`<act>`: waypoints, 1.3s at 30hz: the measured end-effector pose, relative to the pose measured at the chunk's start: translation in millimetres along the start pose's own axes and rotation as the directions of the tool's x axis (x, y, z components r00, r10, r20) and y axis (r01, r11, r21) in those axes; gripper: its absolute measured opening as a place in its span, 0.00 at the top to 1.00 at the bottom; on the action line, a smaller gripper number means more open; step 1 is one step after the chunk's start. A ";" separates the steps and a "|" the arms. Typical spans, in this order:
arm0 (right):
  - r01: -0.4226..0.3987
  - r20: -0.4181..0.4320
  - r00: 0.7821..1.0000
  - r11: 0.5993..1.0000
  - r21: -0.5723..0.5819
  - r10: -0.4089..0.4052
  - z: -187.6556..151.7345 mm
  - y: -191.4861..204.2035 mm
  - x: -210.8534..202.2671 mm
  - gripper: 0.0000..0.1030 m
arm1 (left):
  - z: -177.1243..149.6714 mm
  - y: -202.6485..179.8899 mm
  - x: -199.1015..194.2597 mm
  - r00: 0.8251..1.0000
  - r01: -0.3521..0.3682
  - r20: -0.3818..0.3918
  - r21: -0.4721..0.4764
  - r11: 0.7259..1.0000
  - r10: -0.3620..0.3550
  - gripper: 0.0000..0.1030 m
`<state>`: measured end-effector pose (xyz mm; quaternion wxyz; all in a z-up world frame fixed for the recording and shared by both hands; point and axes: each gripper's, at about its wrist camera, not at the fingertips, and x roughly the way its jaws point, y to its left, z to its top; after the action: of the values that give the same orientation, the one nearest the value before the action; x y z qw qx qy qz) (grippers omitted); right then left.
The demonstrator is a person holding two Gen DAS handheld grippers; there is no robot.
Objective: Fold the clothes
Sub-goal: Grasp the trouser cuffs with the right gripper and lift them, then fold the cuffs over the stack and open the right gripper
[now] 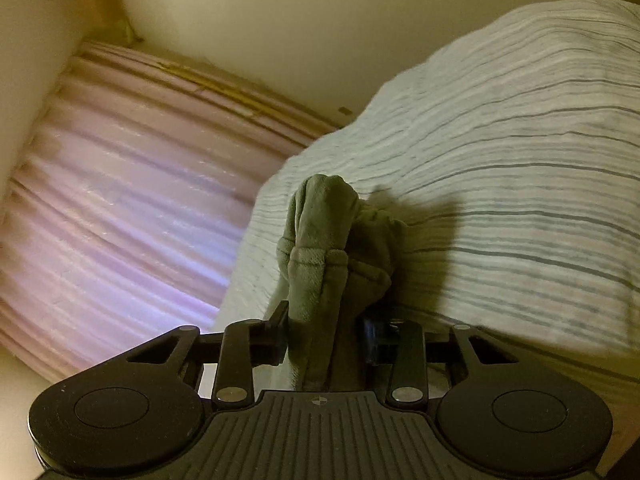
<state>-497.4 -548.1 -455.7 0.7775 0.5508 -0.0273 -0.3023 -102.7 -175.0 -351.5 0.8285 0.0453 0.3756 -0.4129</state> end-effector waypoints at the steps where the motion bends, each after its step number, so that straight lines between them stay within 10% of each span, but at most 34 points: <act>1: 0.014 -0.003 1.000 1.000 0.000 -0.014 -1.3 -0.4 1.6 0.69 | -0.2 0.2 1.6 1.000 0.001 -0.002 0.001 1.000 -0.001 0.55; 7: 0.183 0.033 0.983 0.974 -0.136 -0.180 -10.3 42.5 1.5 0.84 | 2.1 4.9 -1.1 1.000 0.020 0.012 -0.031 0.999 -0.019 0.60; 11: 0.240 0.130 0.971 0.839 -0.488 -0.203 -43.9 137.3 5.3 0.87 | 6.1 19.7 -17.0 0.998 0.028 0.059 -0.081 0.996 -0.024 0.62; 16: 0.167 0.162 0.985 0.486 -0.858 -0.053 -132.6 249.9 11.3 0.87 | 7.6 48.0 -38.7 0.995 0.016 0.099 -0.160 0.987 -0.001 0.62; 23: -0.138 -0.150 0.981 -0.103 -0.985 0.121 -314.0 293.9 3.2 0.87 | -19.2 100.2 -59.6 0.994 -0.036 0.085 -0.295 0.955 0.064 0.62; 29: -0.325 -0.313 0.945 -0.347 -0.880 -0.092 -434.5 215.7 14.1 0.87 | -53.1 135.9 -74.0 0.996 -0.071 0.031 -0.391 0.918 0.090 0.62; 39: -0.192 -0.196 0.981 -0.268 -0.944 -0.010 -424.7 248.9 21.4 0.87 | -75.2 149.5 -88.3 0.996 -0.055 0.036 -0.406 0.912 0.077 0.62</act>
<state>-210.9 -149.6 -411.0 0.9289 -0.2680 0.2309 -0.1097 -72.5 9.3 -382.0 0.8428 -0.1250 0.4297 -0.2991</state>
